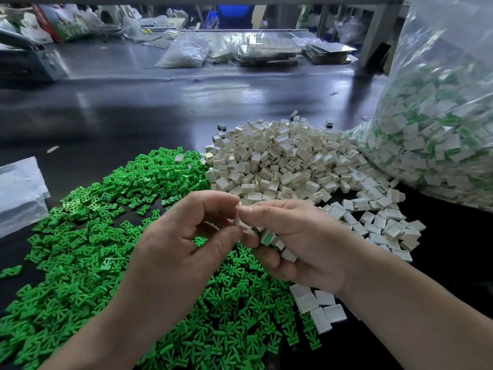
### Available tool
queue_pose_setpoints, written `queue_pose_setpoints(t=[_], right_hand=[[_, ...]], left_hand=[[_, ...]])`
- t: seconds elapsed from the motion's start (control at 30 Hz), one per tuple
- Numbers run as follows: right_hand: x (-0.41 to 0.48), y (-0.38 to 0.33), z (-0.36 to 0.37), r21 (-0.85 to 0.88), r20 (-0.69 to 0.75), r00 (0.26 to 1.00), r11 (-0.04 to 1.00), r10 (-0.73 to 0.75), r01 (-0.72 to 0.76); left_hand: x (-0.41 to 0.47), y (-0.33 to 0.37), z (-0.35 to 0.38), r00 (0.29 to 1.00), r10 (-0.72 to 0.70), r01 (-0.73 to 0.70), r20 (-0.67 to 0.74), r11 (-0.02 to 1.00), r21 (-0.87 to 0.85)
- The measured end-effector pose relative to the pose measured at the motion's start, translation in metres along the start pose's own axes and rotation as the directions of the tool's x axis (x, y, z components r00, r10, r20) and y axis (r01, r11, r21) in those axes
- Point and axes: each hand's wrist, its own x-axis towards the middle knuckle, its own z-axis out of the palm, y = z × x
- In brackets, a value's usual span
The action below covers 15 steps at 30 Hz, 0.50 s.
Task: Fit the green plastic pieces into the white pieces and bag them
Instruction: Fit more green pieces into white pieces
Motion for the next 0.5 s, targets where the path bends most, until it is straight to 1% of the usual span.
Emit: queue_pose_setpoints(t=[0.07, 0.13, 0.2, 0.23, 0.27, 0.3, 0.33, 0.37, 0.4, 0.43, 0.5], right_hand=[[0.000, 0.000, 0.000, 0.007, 0.057, 0.998, 1.000, 0.010, -0.011], [0.000, 0.003, 0.000, 0.003, 0.075, 0.997, 1.000, 0.007, -0.007], [0.002, 0.003, 0.000, 0.018, 0.067, 0.998, 1.000, -0.007, 0.006], [0.002, 0.002, -0.002, 0.034, 0.057, 0.998, 0.999, -0.015, 0.013], [0.003, 0.001, -0.004, 0.060, 0.048, 0.999, 0.998, -0.021, 0.018], [0.004, 0.000, -0.007, 0.097, 0.041, 0.999, 0.995, -0.027, 0.023], [0.004, -0.002, -0.009, 0.140, 0.033, 0.999, 0.990, -0.034, 0.029], [0.005, -0.002, -0.010, 0.181, 0.021, 0.999, 0.983, -0.039, 0.035], [0.005, -0.003, -0.011, 0.213, 0.005, 0.999, 0.976, -0.038, 0.036], [0.006, -0.002, -0.011, 0.233, -0.006, 0.999, 0.972, -0.033, 0.034], [0.007, -0.002, -0.010, 0.254, -0.010, 1.000, 0.967, -0.023, 0.025]], left_hand=[[0.001, 0.002, -0.001, 1.000, 0.003, -0.003, 0.002, 1.000, 0.004], [0.002, 0.003, -0.002, 1.000, -0.005, 0.004, 0.013, 1.000, 0.026], [0.004, 0.000, -0.006, 0.998, -0.048, 0.051, -0.031, 0.994, 0.099], [0.005, -0.004, -0.011, 0.995, -0.086, 0.094, -0.057, 0.981, 0.167], [0.007, -0.009, -0.016, 0.991, -0.122, 0.131, -0.052, 0.949, 0.287], [0.008, -0.014, -0.020, 0.986, -0.165, 0.151, -0.009, 0.879, 0.453], [0.009, -0.019, -0.022, 0.972, -0.229, 0.150, 0.054, 0.778, 0.610], [0.010, -0.023, -0.023, 0.948, -0.301, 0.135, 0.105, 0.677, 0.724], [0.010, -0.026, -0.023, 0.926, -0.350, 0.111, 0.139, 0.607, 0.787], [0.010, -0.028, -0.021, 0.916, -0.366, 0.085, 0.164, 0.576, 0.813], [0.010, -0.030, -0.018, 0.923, -0.329, 0.032, 0.198, 0.579, 0.815]])
